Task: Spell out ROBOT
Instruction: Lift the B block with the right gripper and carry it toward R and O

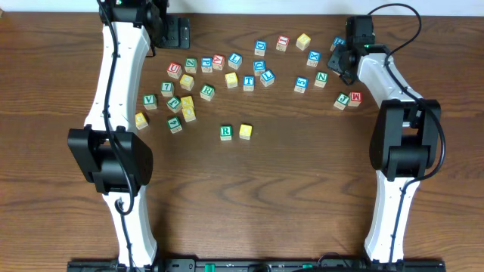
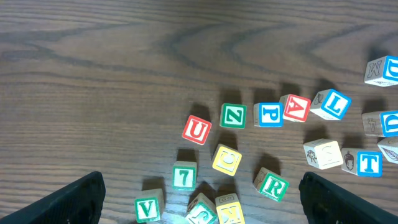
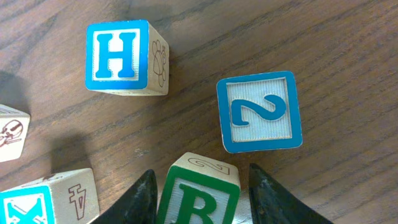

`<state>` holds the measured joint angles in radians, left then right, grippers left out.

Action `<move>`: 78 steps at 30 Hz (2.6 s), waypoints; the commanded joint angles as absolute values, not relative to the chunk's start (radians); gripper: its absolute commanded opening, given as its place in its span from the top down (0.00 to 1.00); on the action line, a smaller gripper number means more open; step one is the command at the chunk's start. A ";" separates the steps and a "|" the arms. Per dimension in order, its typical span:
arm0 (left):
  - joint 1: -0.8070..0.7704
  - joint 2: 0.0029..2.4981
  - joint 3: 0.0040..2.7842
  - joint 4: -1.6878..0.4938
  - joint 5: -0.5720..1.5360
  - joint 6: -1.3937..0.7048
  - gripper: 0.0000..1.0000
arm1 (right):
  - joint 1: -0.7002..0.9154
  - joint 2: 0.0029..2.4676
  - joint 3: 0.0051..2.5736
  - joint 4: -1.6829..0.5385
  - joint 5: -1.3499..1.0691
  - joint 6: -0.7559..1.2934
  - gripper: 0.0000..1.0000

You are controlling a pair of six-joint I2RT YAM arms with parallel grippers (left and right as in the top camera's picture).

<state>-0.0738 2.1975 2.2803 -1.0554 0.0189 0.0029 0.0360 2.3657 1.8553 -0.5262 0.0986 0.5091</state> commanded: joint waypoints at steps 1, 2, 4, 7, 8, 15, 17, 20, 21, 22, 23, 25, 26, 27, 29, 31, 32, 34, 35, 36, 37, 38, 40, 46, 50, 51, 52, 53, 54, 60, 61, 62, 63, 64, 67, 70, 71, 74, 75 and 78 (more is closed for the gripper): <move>-0.073 2.176 2.300 -1.061 0.007 -0.002 0.02 | 0.047 2.375 1.850 -0.523 0.105 0.518 0.63; -0.073 2.176 2.300 -1.061 0.007 -0.002 0.02 | 0.047 2.375 1.850 -0.523 0.103 0.516 0.64; -0.073 2.176 2.300 -1.061 0.007 -0.002 0.02 | 0.047 2.375 1.850 -0.522 0.091 0.498 0.69; -0.073 2.176 2.300 -1.061 0.007 -0.002 0.02 | 0.047 2.375 1.850 -0.530 0.075 0.477 0.71; -0.073 2.176 2.300 -1.061 0.007 -0.002 0.02 | 0.047 2.374 1.850 -0.531 0.076 0.473 0.70; -0.073 2.176 2.300 -1.061 0.007 -0.002 0.02 | 0.046 2.323 1.851 -0.568 0.072 0.423 0.70; -0.073 2.176 2.300 -1.061 0.007 -0.002 0.02 | 0.046 2.281 1.851 -0.584 0.068 0.385 0.71; -0.073 2.176 2.300 -1.061 0.007 -0.002 0.02 | 0.047 2.227 1.851 -0.606 0.068 0.358 0.73; -0.073 2.176 2.300 -1.061 0.007 -0.002 0.02 | 0.047 2.209 1.851 -0.615 0.069 0.356 0.74; -0.073 2.176 2.300 -1.061 0.007 -0.002 0.02 | 0.047 2.193 1.851 -0.624 0.068 0.357 0.76; -0.073 2.176 2.300 -1.061 0.007 -0.002 0.02 | 0.047 2.178 1.851 -0.633 0.068 0.357 0.78; -0.073 2.176 2.300 -1.061 0.007 -0.002 0.02 | 0.048 2.150 1.851 -0.649 0.067 0.357 0.81; -0.073 2.176 2.300 -1.061 0.007 -0.002 0.02 | 0.048 2.138 1.851 -0.659 0.057 0.357 0.80; -0.073 2.176 2.300 -1.061 0.007 -0.002 0.02 | 0.047 2.130 1.851 -0.667 0.044 0.357 0.81; -0.073 2.176 2.300 -1.061 0.007 -0.002 0.02 | 0.048 2.112 1.851 -0.687 -0.007 0.356 0.80; -0.073 2.176 2.300 -1.061 0.007 -0.002 0.02 | 0.055 2.093 1.851 -0.713 -0.102 0.330 0.79; -0.073 2.176 2.300 -1.061 0.007 -0.002 0.02 | 0.060 2.087 1.851 -0.726 -0.135 0.320 0.78; -0.073 2.176 2.300 -1.061 0.007 -0.002 0.01 | 0.074 2.080 1.851 -0.759 -0.180 0.309 0.77; -0.073 2.176 2.300 -1.061 0.007 -0.002 0.02 | 0.085 2.080 1.851 -0.784 -0.196 0.309 0.76; -0.073 2.176 2.300 -1.061 0.007 -0.002 0.01 | 0.096 2.080 1.851 -0.807 -0.202 0.309 0.76; -0.073 2.176 2.300 -1.061 0.007 -0.002 0.02 | 0.105 2.080 1.851 -0.829 -0.203 0.309 0.76; -0.073 2.176 2.300 -1.061 0.007 -0.002 0.02 | 0.118 2.080 1.851 -0.854 -0.202 0.309 0.76; -0.073 2.176 2.300 -1.061 0.007 -0.002 0.02 | 0.150 2.080 1.851 -0.908 -0.202 0.304 0.76; -0.073 2.176 2.300 -1.061 0.007 -0.002 0.02 | 0.251 2.080 1.851 -1.004 -0.201 0.288 0.76; -0.073 2.176 2.300 -1.061 0.007 -0.002 0.02 | 0.328 2.080 1.838 -1.042 -0.147 0.283 0.75; -0.073 2.176 2.300 -1.061 0.007 -0.002 0.02 | 0.345 2.080 1.830 -1.044 -0.132 0.284 0.75; -0.073 2.176 2.300 -1.061 0.007 -0.002 0.02 | 0.364 2.081 1.817 -1.040 -0.126 0.284 0.75; -0.073 2.176 2.300 -1.061 0.007 -0.002 0.02 | 0.381 2.081 1.802 -1.034 -0.126 0.284 0.76; -0.073 2.176 2.300 -1.061 0.007 -0.002 0.02 | 0.397 2.081 1.781 -1.023 -0.125 0.290 0.76; -0.073 2.176 2.300 -1.061 0.007 -0.002 0.02 | 0.469 2.081 1.655 -0.918 -0.126 0.332 0.76; -0.073 2.176 2.300 -1.061 0.007 -0.002 0.02 | 0.481 2.081 1.634 -0.893 -0.126 0.332 0.76; -0.073 2.176 2.300 -1.061 0.007 -0.002 0.02 | 0.490 2.081 1.620 -0.876 -0.122 0.331 0.75; -0.073 2.176 2.300 -1.061 0.007 -0.002 0.02 | 0.503 2.081 1.607 -0.855 -0.121 0.319 0.75; -0.073 2.176 2.300 -1.061 0.007 -0.002 0.02 | 0.511 2.081 1.598 -0.841 -0.116 0.308 0.75; -0.073 2.176 2.300 -1.061 0.007 -0.002 0.01 | 0.539 2.081 1.569 -0.797 -0.039 0.306 0.73; -0.073 2.176 2.300 -1.061 0.007 -0.002 0.02 | 0.551 2.081 1.542 -0.767 -0.028 0.306 0.72; -0.073 2.176 2.300 -1.061 0.007 -0.002 0.02 | 0.552 2.081 1.536 -0.764 -0.028 0.306 0.72; -0.073 2.176 2.300 -1.061 0.007 -0.002 0.02 | 0.553 2.081 1.528 -0.764 -0.028 0.306 0.72; -0.073 2.176 2.300 -1.061 0.007 -0.002 0.02 | 0.551 2.081 1.528 -0.764 -0.028 0.306 0.73; -0.073 2.176 2.300 -1.061 0.007 -0.002 0.02 | 0.551 2.081 1.528 -0.764 -0.028 0.306 0.72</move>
